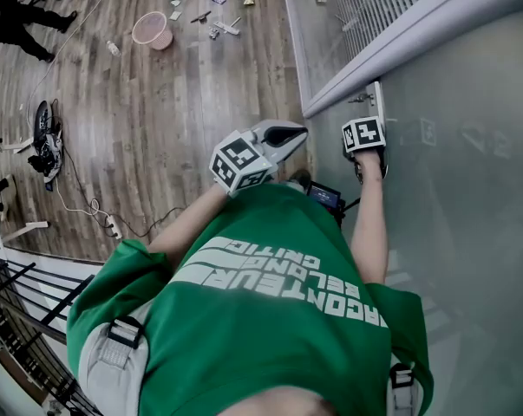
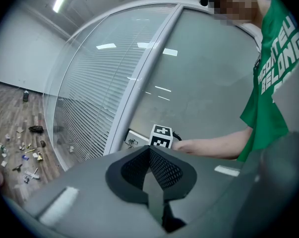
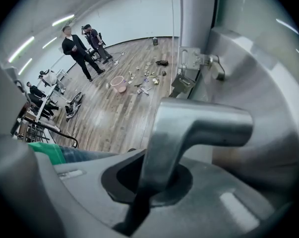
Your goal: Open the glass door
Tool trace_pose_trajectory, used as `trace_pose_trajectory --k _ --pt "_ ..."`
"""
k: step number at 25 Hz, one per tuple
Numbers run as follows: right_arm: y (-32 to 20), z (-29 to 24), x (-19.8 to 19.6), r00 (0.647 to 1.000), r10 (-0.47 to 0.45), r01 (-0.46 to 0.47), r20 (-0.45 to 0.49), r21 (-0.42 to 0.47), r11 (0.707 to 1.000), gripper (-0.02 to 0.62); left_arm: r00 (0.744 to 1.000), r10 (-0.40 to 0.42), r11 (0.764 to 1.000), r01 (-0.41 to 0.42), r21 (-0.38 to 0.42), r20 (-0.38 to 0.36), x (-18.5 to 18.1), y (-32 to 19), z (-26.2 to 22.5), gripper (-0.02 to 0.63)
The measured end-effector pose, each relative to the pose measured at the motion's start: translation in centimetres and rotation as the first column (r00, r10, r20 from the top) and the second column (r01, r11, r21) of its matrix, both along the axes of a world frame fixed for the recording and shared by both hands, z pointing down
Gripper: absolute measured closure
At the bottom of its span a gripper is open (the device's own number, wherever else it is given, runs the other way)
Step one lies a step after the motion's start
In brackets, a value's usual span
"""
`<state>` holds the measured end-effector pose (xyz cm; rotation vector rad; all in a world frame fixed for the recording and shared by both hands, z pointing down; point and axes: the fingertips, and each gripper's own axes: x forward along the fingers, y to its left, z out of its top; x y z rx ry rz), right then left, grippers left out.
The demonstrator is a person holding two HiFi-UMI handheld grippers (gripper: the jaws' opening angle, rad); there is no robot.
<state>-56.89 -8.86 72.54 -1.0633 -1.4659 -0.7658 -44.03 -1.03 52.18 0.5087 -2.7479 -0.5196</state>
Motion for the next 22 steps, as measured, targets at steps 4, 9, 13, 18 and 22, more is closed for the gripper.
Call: trace_pose_trajectory --k 4,9,13,18,22 --pt "0.2 0.4 -0.2 1.000 0.002 -0.002 0.007 -0.018 1.000 0.601 1.000 0.003 1.000 -0.003 -0.006 -0.007 -0.4 0.3 0.4 0.591" --pt "0.7 0.1 -0.5 0.998 0.011 -0.004 0.069 -0.093 0.996 0.602 1.000 0.007 1.000 -0.007 -0.011 -0.007 -0.6 0.3 0.3 0.591" --pt "1.0 -0.3 -1.2 0.993 0.018 -0.003 0.117 -0.129 0.992 0.603 1.000 0.005 1.000 -0.005 -0.013 -0.008 -1.0 0.3 0.1 0.591" --pt "1.1 0.4 -1.2 0.986 0.030 0.011 0.165 -0.244 0.970 0.603 1.000 0.003 1.000 -0.003 -0.025 -0.013 -0.5 -0.2 0.4 0.591" --pt "2.3 0.2 -1.4 0.975 0.034 0.042 0.219 -0.332 0.942 0.603 1.000 -0.014 0.999 0.014 -0.029 -0.015 -0.7 0.6 0.2 0.591"
